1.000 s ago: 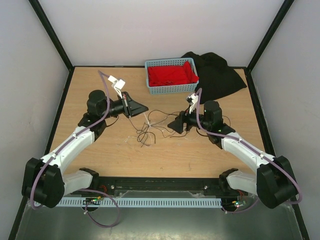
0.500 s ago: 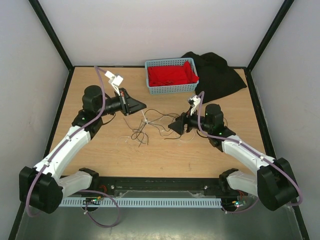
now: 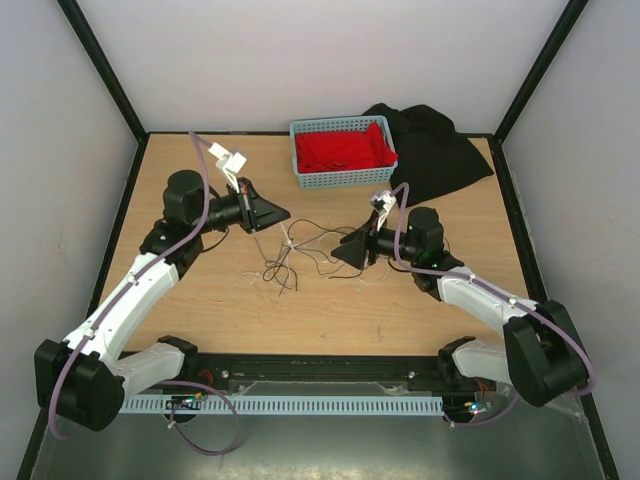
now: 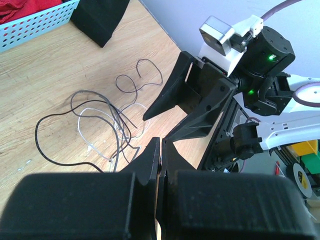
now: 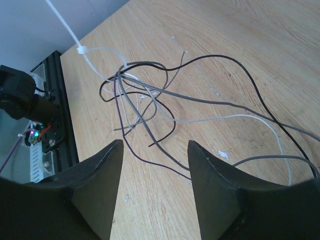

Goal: Zip-tie the wires
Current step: Adjust the cable at the center of the board.

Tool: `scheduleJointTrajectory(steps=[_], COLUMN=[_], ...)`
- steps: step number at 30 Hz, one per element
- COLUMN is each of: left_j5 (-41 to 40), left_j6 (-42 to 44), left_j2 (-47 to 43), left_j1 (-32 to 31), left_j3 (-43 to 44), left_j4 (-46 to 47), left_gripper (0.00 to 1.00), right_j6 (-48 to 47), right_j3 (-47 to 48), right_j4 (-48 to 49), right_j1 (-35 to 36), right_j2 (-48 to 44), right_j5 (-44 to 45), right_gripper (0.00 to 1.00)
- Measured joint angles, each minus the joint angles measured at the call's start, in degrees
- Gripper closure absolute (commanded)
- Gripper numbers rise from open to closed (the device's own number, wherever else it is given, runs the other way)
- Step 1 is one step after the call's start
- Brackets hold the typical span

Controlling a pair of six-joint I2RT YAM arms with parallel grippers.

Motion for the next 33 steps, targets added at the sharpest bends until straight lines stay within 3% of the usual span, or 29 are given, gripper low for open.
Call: scheduleJointTrajectory(steps=[5,12,21,33], left_j5=[-0.39,-0.39,-0.39,-0.35], left_j6=[0.35,0.59,0.68,-0.02], left_j2=[-0.63,-0.63,-0.63,-0.63], left_j1=[0.0,0.0,0.0,0.0], left_j3=[0.02,0.28,0.76,0.79], left_j4=[-1.01,-2.32,-2.75,-2.8], left_gripper=[1.0,1.0,1.0,1.0], right_j6=[-1.66,-3.74,-6.84,-7.63], right_j3=[1.81,1.25,0.81,3.78], right_j4=[1.79,8.41,14.97,22.16], right_j1=[0.02,0.68,4.2,9.09], right_j2=[4.66,10.36,17.68,24.3], right_j5=[-1.01,-1.38,0.66,2.64], right_gripper=[0.54,0.56,0.41,0.33])
